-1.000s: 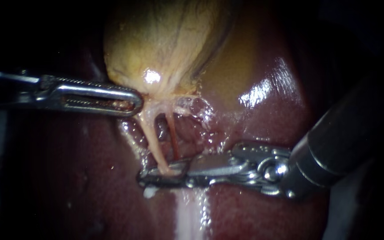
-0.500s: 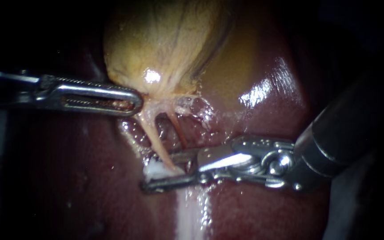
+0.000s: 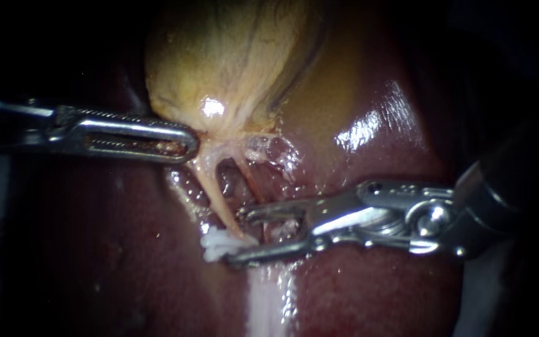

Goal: Going back second clip left tube

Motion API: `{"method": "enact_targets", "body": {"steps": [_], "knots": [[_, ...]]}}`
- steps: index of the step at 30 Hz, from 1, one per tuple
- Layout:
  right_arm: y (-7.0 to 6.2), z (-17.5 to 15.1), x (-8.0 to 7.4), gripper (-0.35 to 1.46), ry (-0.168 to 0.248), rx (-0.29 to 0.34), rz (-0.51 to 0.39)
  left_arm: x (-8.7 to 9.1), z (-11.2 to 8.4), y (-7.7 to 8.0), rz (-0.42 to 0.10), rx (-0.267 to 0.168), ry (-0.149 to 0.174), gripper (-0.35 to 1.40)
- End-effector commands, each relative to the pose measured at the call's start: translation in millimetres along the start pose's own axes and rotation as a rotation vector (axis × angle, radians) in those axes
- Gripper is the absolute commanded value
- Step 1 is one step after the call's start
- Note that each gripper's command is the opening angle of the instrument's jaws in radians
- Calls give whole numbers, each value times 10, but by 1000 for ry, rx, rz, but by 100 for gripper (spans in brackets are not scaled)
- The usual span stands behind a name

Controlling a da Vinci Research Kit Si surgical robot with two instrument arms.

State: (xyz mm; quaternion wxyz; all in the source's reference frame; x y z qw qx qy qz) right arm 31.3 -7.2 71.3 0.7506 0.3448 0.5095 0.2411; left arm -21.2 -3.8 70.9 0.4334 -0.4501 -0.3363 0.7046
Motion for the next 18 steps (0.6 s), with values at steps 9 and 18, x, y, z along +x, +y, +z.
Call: {"method": "enact_targets", "body": {"steps": [9, 18], "knots": [[-5, -62, 24, 49, 2, 6, -154, 0, 0, -2, -1, 2, 1, -35], [-4, -98, 37, 49, 4, 4, -210, 0, 1, -4, -1, 2, 1, -35]]}}
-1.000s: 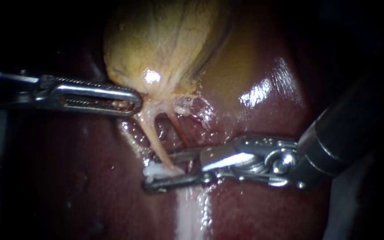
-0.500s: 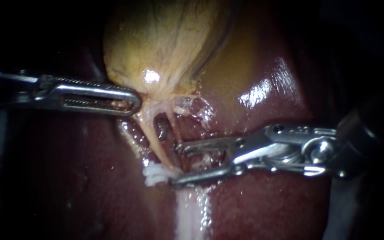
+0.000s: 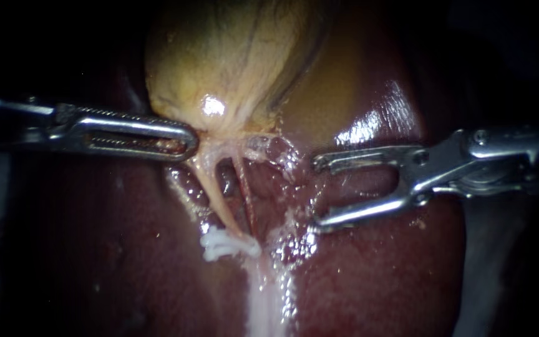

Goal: Going back second clip left tube

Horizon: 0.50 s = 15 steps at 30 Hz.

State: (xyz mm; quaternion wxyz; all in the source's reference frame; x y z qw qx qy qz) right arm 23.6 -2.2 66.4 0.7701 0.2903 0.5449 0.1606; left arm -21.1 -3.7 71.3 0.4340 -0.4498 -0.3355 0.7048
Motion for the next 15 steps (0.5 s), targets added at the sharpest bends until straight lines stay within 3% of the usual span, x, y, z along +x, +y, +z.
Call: {"method": "enact_targets", "body": {"steps": [1, 9, 15], "knots": [[0, 0, -1, 49, 0, 1, 0, 0, 1, 0, 0, 0, 0, -35], [-2, -3, -2, 49, -1, 3, -1, 3, 7, -18, 0, 8, 5, -35], [-4, -7, -3, 50, -1, 6, -2, 4, 33, -32, 3, 17, 14, -35]]}}
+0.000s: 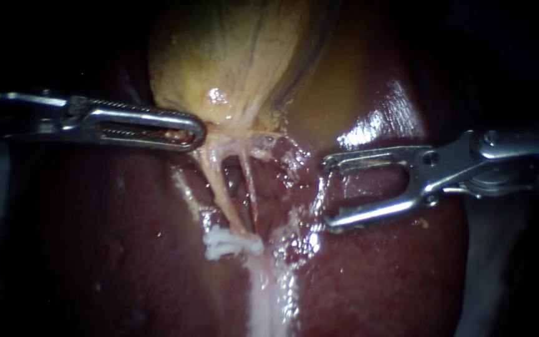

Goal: Going back second clip left tube

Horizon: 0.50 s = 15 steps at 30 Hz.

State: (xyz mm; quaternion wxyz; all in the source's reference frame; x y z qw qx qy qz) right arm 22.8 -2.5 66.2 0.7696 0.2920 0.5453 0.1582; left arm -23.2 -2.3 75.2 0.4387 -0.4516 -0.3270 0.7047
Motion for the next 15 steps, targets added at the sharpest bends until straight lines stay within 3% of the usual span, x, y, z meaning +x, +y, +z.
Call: {"method": "enact_targets", "body": {"steps": [1, 7, 15], "knots": [[-1, 0, 0, 50, 0, 0, 0, -1, 6, -2, 1, 9, 2, -35], [-2, 0, 1, 50, 0, 1, 0, -12, 39, -10, 11, -4, -22, -35], [-2, 1, 2, 50, 0, 0, 0, -14, 43, -10, 7, -4, -26, -35]]}}
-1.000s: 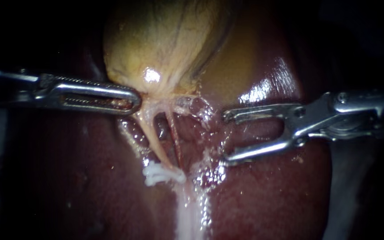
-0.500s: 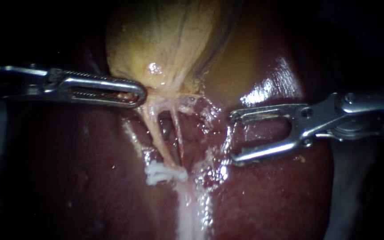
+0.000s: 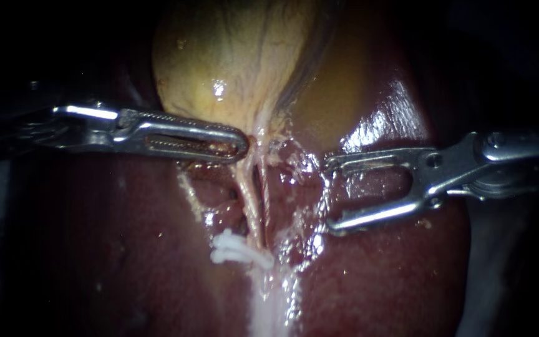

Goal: Going back second clip left tube

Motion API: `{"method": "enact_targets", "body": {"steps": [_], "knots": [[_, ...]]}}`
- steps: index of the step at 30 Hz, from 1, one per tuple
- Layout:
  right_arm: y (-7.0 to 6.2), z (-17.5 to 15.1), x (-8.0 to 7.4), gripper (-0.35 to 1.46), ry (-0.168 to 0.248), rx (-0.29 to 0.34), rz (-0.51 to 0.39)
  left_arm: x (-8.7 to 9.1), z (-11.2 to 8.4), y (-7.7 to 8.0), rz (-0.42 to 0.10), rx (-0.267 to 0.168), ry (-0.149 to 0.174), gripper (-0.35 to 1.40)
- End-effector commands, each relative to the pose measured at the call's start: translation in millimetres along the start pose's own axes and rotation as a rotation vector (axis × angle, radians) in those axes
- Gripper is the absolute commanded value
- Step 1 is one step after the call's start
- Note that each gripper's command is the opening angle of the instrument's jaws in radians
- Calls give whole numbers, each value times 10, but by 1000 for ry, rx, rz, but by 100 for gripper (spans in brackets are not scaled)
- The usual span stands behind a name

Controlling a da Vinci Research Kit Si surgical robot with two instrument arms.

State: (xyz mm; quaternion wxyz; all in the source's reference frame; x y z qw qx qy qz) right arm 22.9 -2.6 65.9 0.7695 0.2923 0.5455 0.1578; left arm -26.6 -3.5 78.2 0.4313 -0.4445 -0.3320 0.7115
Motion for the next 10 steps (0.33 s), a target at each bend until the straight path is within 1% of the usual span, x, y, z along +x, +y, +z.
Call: {"method": "enact_targets", "body": {"steps": [1, 10], "knots": [[0, 0, 0, 50, 0, -1, 0, 0, -1, 0, -1, -1, -1, -35], [0, 1, 0, 50, 0, 0, 0, 0, -2, 0, -1, -2, -1, -35]]}}
